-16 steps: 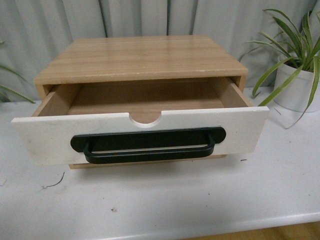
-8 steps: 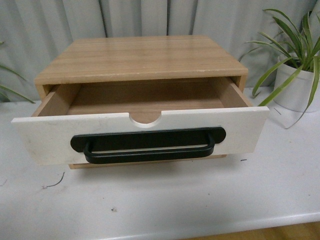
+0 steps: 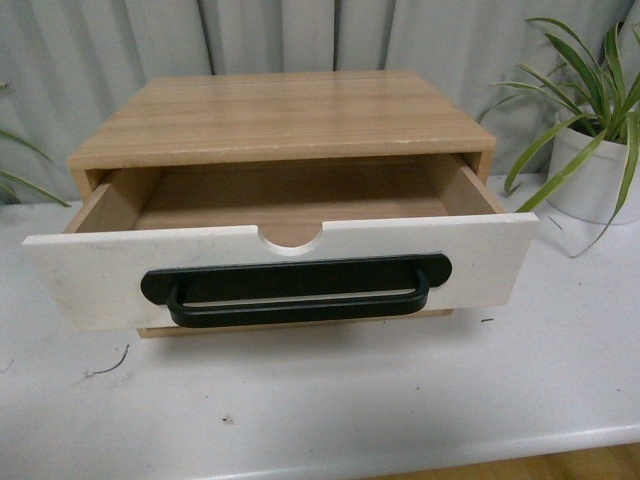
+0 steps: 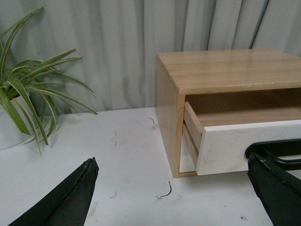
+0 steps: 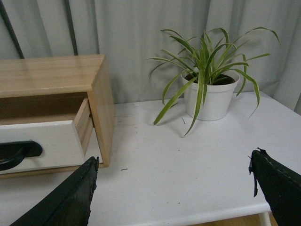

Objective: Close drawer sideways

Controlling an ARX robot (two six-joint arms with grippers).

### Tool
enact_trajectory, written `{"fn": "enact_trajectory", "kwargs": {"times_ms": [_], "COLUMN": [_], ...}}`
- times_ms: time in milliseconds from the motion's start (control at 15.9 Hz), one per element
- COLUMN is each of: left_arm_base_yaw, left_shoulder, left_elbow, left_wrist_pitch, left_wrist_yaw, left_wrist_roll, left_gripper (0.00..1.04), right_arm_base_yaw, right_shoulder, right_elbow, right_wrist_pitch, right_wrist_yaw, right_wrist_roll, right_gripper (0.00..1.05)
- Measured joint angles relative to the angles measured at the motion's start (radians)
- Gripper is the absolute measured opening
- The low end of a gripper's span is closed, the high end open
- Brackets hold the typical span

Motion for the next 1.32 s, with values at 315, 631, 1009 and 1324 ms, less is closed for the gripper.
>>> {"fn": "enact_trajectory", "kwargs": {"times_ms": [315, 631, 1009, 1324], "left_arm_base_yaw": [0.000, -0.238, -0.404, -0.369], "left_shoulder": [0.000, 0.083, 0.543, 1.060], "left_elbow": [0.000, 0.036, 0.047, 0.113], "left_wrist_pitch": [0.000, -0.078, 0.231, 0.560], "left_wrist_yaw": [0.000, -0.224, 0.000, 0.053], "left_wrist_roll": [0.000, 0.008, 0.562, 0.852], "left_gripper": [0.98, 0.98, 0.98, 0.98], "right_arm_base_yaw": [0.000, 0.138, 0.454, 0.466], "right_shoulder": [0.000, 0.254, 0.777, 1.078], "right_elbow": [0.000, 0.123, 0.292, 0.378], "right_wrist_pitch": [0.000, -0.179, -0.132, 0.023], "right_wrist_yaw": [0.000, 0.103, 0.051, -0.012], "right_wrist_roll": [0.000, 0.267, -0.274, -0.471], "right_gripper": [0.98, 0.98, 0.98, 0.98]}}
